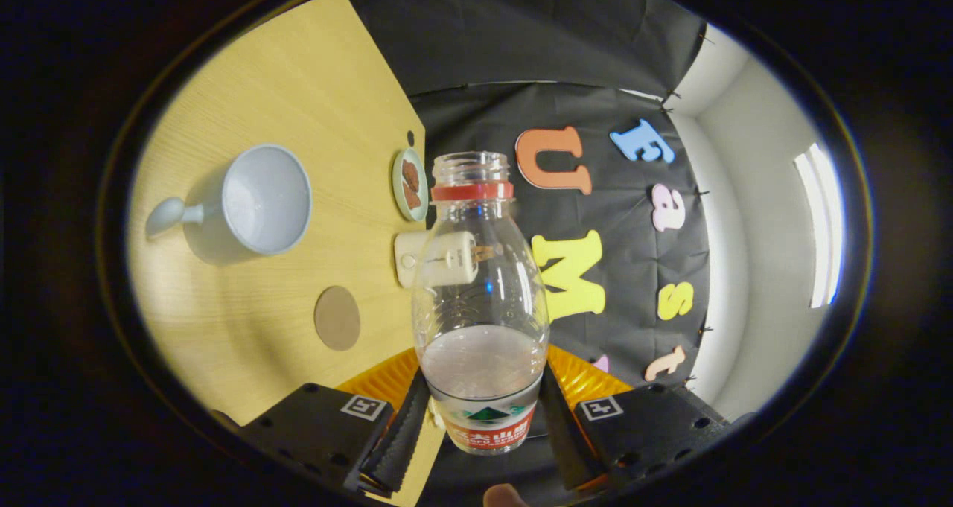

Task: Take the bottle from table, then pour the juice into the cup, finally place the bottle on the coaster

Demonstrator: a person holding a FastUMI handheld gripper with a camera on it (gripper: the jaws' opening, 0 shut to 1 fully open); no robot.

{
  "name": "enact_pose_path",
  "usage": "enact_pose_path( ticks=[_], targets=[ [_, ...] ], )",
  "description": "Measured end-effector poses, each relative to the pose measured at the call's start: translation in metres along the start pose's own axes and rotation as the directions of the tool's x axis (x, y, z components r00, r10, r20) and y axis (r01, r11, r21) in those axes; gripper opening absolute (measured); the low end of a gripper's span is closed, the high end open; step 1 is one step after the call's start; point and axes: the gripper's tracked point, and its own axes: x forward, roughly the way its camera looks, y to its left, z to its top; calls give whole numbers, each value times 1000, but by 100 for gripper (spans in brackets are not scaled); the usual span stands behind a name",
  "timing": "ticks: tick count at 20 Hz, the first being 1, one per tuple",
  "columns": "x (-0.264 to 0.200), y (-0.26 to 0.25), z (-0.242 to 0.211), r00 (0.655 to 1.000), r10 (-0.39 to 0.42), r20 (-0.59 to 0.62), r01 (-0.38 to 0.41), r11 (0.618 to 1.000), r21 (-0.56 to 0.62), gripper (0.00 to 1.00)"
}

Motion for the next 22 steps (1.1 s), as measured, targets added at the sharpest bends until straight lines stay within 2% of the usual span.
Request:
enact_pose_path(
  ticks=[5, 7, 13, 16, 21, 22],
  targets=[
    [-1, 1, -14, 999, 40, -15, -37, 984, 172, 79],
    [-4, -8, -16, 998, 56, -18, -49, 962, 269, 79],
    [-4, -44, -14, 1000, 23, 15, -28, 876, 481, 80],
    [-5, -53, -14, 999, 31, 34, -46, 787, 616, 80],
    [6, -60, -7, 990, 103, 95, -136, 534, 835, 80],
    [9, -62, -8, 989, 109, 100, -142, 499, 855, 80]
  ],
)
